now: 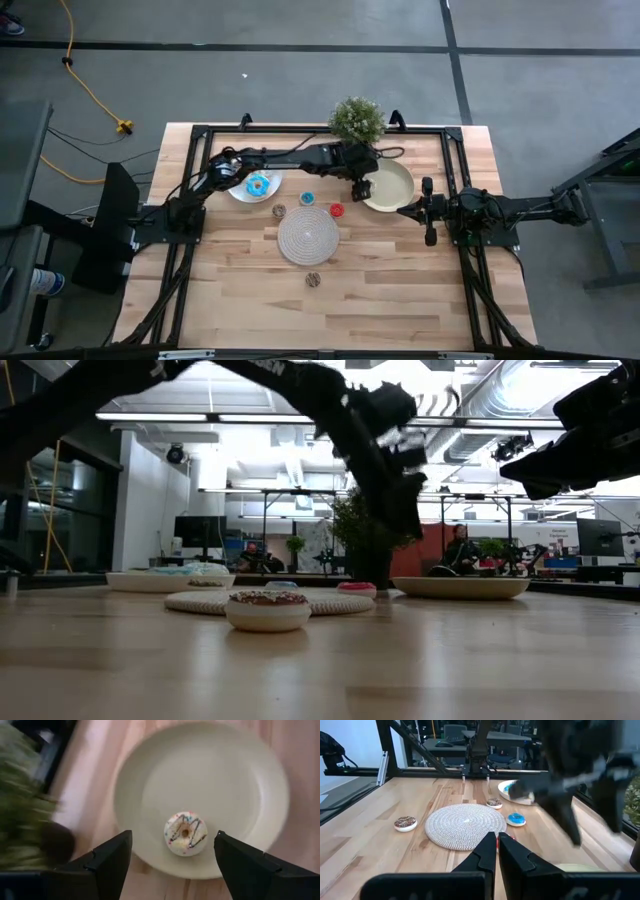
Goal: Pick & Place donuts
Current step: Put the small bottom brown donut on the brown plate
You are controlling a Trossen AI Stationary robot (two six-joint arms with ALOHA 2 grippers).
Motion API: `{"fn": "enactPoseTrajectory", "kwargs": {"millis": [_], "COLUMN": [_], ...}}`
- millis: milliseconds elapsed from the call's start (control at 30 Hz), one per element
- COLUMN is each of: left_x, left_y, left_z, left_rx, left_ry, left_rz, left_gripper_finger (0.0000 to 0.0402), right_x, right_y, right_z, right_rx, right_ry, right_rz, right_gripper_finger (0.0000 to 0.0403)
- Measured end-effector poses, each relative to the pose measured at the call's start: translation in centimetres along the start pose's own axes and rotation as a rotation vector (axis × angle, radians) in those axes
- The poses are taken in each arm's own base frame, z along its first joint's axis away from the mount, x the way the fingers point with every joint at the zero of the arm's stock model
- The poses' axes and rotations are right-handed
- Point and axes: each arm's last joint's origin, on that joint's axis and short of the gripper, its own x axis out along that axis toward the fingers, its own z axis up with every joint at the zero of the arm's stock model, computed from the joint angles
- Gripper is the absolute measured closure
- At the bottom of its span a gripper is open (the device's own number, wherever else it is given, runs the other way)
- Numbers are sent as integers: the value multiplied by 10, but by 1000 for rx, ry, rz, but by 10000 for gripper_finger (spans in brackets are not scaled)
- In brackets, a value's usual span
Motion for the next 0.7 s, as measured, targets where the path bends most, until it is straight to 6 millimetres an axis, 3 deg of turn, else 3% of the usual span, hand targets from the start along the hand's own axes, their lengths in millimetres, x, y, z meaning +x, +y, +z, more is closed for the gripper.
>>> {"fn": "enactPoseTrajectory", "kwargs": {"millis": [267,700], "left_x": [-66,-153], "left_y": [2,-13], "left_z": [19,6], "left_rx": [10,-55], "left_ry": [-35,144], "left_rz": [-12,-100], "left_gripper_finger": [159,327], "right_x": [0,0], "right_y": [0,0], "right_z": [0,0], "right_rx": [0,0], "right_ry": [0,-2], "right_rz": [0,0], "right_gripper_finger": [391,391]}}
